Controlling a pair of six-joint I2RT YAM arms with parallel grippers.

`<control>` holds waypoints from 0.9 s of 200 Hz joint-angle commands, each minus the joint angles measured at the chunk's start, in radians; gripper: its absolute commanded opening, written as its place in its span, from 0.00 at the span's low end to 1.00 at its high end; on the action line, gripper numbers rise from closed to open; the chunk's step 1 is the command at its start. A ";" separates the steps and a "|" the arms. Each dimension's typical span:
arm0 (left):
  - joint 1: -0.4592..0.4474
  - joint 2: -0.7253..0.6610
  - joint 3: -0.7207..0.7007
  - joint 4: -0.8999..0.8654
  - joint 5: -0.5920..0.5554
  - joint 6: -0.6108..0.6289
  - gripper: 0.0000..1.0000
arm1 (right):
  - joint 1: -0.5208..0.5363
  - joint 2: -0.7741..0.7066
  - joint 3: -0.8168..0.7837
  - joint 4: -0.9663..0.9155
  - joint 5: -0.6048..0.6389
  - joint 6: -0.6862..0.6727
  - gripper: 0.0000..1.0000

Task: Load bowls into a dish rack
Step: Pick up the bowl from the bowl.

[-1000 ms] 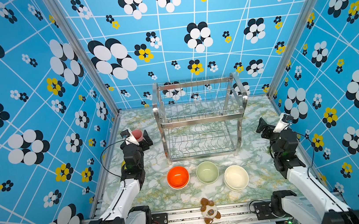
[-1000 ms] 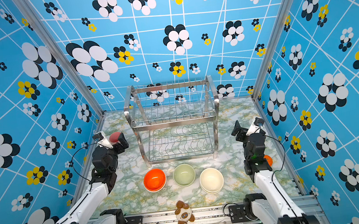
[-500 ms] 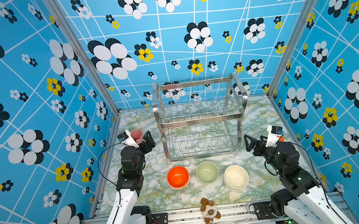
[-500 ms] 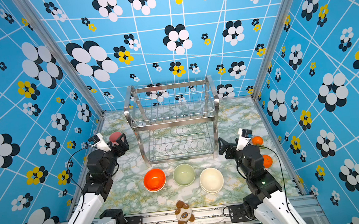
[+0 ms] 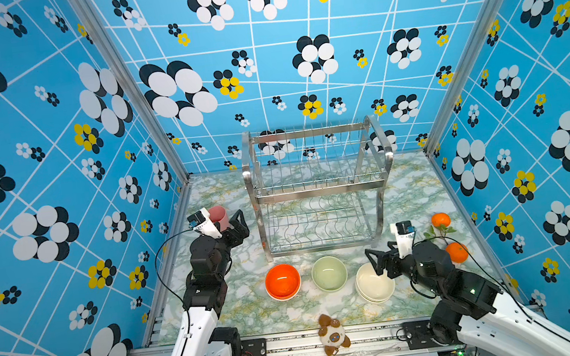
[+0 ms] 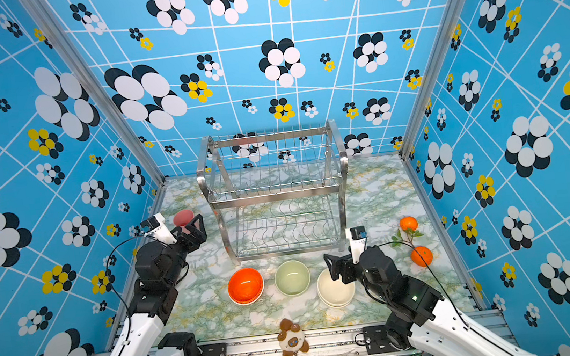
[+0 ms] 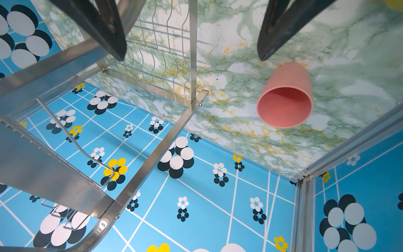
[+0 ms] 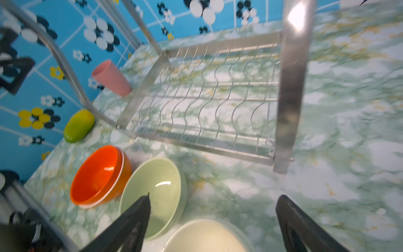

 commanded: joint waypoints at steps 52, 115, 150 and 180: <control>-0.006 0.024 -0.034 0.041 0.000 -0.001 0.95 | 0.311 0.159 0.123 -0.233 0.191 0.128 0.82; -0.005 0.045 -0.047 0.059 -0.009 -0.002 0.95 | 0.405 0.296 0.121 -0.213 0.176 0.211 0.69; -0.005 0.047 -0.057 0.062 -0.012 -0.011 0.95 | 0.407 0.335 0.103 -0.169 0.155 0.232 0.62; -0.004 0.049 -0.060 0.062 -0.011 -0.014 0.95 | 0.406 0.374 0.095 -0.150 0.121 0.238 0.61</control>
